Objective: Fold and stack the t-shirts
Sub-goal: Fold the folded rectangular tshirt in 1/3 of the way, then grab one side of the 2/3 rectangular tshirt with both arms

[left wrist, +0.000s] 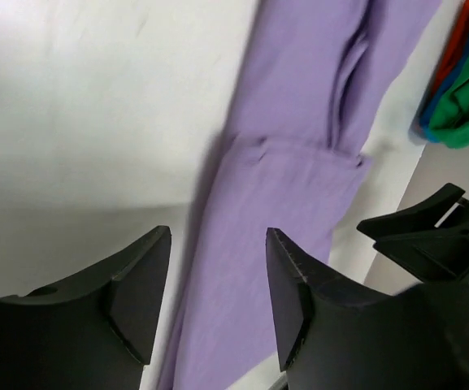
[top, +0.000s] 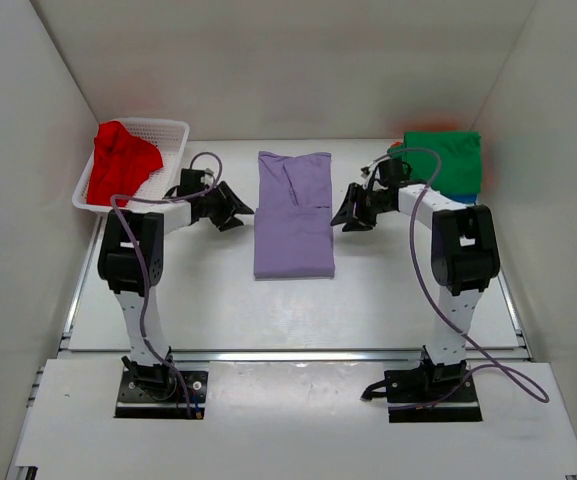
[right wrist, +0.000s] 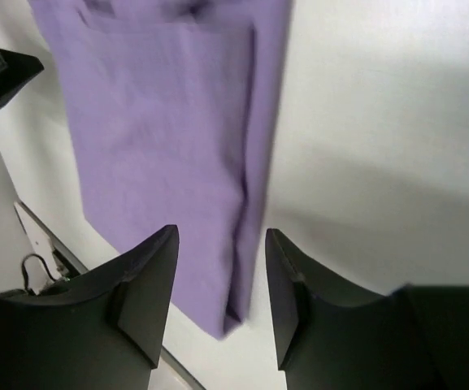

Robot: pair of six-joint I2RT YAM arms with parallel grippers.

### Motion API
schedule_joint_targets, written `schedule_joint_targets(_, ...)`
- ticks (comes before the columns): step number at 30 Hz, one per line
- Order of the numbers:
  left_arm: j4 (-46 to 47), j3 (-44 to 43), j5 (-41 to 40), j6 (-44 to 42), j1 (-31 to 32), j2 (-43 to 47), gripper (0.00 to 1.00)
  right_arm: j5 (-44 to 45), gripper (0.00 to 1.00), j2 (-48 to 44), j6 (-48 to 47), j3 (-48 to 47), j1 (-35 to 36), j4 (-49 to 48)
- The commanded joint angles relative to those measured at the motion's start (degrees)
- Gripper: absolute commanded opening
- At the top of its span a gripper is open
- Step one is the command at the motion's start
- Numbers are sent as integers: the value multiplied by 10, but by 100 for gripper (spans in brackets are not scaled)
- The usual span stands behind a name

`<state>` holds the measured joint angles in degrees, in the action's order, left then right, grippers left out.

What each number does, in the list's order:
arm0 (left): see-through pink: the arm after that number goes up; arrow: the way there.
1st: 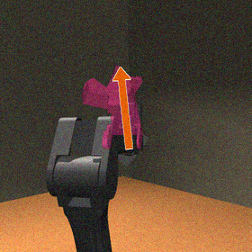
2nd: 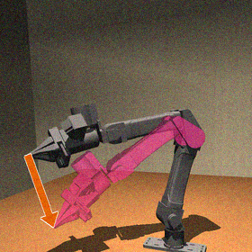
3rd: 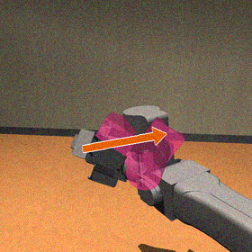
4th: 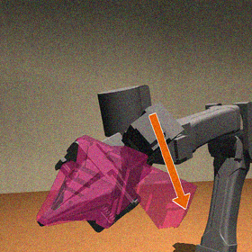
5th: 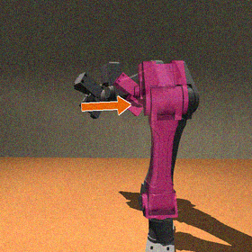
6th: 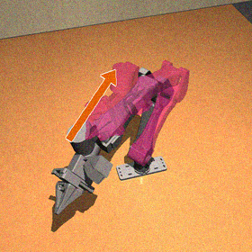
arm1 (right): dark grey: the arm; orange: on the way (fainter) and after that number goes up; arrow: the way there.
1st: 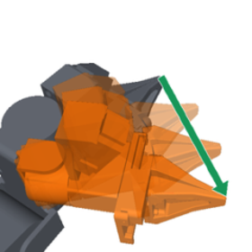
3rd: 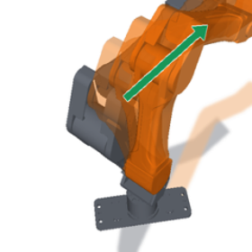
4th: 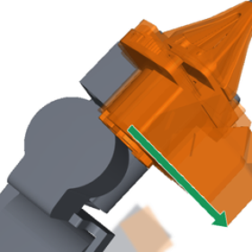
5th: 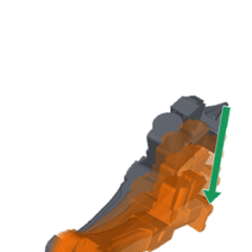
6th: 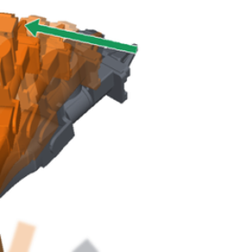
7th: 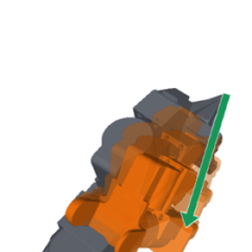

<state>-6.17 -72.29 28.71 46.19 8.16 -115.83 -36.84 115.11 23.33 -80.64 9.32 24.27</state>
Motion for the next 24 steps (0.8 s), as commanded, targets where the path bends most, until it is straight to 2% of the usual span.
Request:
schedule_joint_targets(1,44,77,26,17,9,67,61,27,45,-75,0,101,5,-11)
schedule_joint_targets(4,50,183,14,13,32,114,65,34,46,-151,47,223,22,-89)
schedule_joint_targets(5,82,202,14,22,43,132,64,39,47,-176,57,270,31,-101)
schedule_joint_targets(7,109,277,4,39,60,160,64,44,48,-210,107,331,43,-158)
schedule_joint_targets(10,143,338,-29,66,95,202,66,58,51,-241,152,405,68,-220)
schedule_joint_targets(13,151,363,-58,86,119,213,67,68,52,-237,186,430,85,-261)
schedule_joint_targets(18,149,356,-89,103,134,206,68,113,53,-211,217,422,101,-308)
schedule_joint_targets(21,160,370,-109,129,135,215,60,129,53,-187,238,416,95,-338)
schedule_joint_targets(24,181,406,-100,152,145,238,61,138,52,-175,232,404,97,-324)
